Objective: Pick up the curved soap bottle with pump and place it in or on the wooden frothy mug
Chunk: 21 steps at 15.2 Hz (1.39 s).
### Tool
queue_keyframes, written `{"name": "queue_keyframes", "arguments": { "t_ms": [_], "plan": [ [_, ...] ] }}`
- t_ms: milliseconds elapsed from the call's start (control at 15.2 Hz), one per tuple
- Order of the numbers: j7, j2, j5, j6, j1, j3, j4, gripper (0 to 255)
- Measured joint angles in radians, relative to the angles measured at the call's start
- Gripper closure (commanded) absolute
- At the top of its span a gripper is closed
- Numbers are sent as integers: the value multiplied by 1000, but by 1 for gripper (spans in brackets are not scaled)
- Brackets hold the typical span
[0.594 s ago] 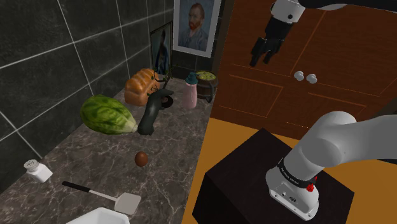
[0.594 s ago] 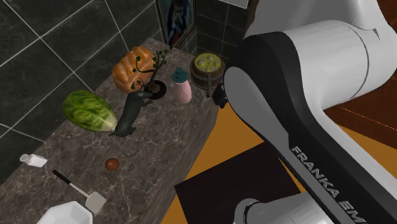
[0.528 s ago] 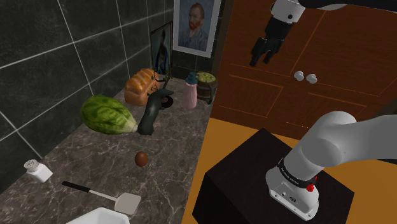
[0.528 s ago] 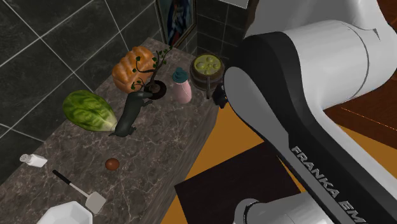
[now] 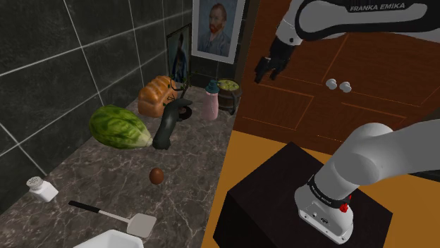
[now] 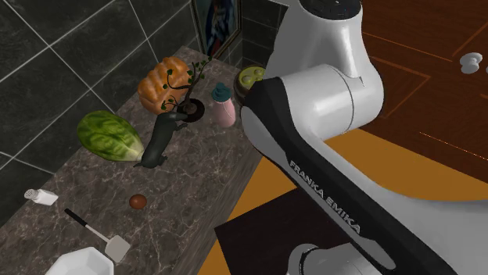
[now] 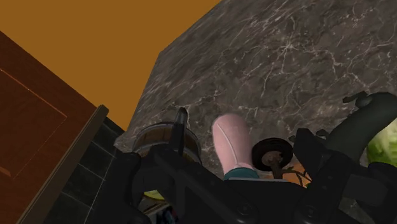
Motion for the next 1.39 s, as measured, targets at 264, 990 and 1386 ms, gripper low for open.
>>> {"name": "queue_keyframes", "arguments": {
  "t_ms": [264,990,1386],
  "plan": [
    [32,110,10,186,6,21,-25,0],
    [149,510,-18,645,2,85,57,0],
    [228,692,-84,794,-7,101,139,0]
  ]
}}
